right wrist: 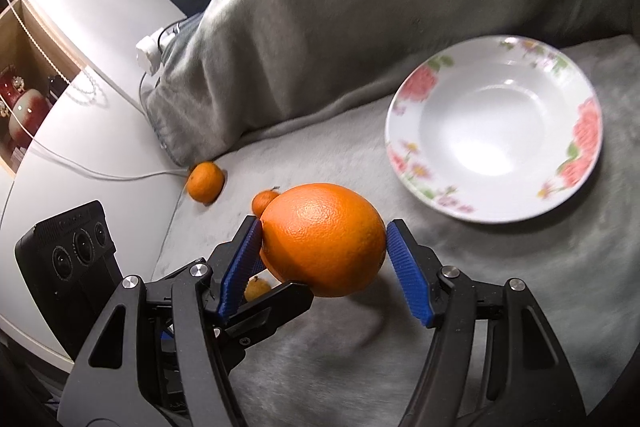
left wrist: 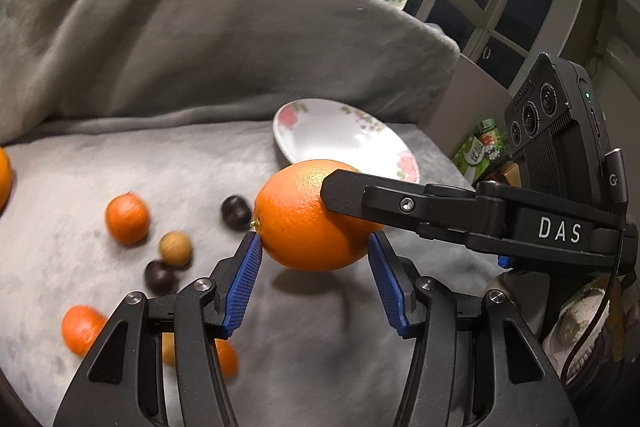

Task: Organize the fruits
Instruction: 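Carry the large orange with the left gripper onto the floral plate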

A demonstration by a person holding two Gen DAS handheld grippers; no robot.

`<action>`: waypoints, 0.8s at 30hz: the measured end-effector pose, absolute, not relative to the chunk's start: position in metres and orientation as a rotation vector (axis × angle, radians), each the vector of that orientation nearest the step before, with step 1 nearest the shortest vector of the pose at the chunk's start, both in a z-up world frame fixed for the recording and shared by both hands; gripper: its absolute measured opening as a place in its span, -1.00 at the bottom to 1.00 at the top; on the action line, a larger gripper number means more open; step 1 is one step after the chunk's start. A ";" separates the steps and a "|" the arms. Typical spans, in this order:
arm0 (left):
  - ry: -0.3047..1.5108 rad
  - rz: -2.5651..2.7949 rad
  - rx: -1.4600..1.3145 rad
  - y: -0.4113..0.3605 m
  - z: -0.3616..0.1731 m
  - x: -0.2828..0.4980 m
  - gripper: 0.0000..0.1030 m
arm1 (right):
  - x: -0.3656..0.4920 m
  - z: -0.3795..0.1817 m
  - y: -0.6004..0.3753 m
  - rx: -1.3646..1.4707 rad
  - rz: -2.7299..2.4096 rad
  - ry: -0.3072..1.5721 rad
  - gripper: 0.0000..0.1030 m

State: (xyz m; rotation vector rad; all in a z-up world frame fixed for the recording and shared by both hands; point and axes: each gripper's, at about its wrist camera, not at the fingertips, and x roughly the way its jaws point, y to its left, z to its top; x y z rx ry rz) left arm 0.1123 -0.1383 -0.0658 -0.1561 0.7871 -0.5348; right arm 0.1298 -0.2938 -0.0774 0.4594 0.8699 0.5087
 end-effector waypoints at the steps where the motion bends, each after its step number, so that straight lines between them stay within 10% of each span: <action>1: 0.784 -0.539 -0.153 -0.141 -0.065 0.114 0.06 | 0.130 -0.076 -0.297 0.460 0.505 0.866 0.31; 24: 0.812 -0.601 -0.105 -0.210 -0.065 0.148 0.06 | 0.149 -0.080 -0.370 0.527 0.415 0.847 0.31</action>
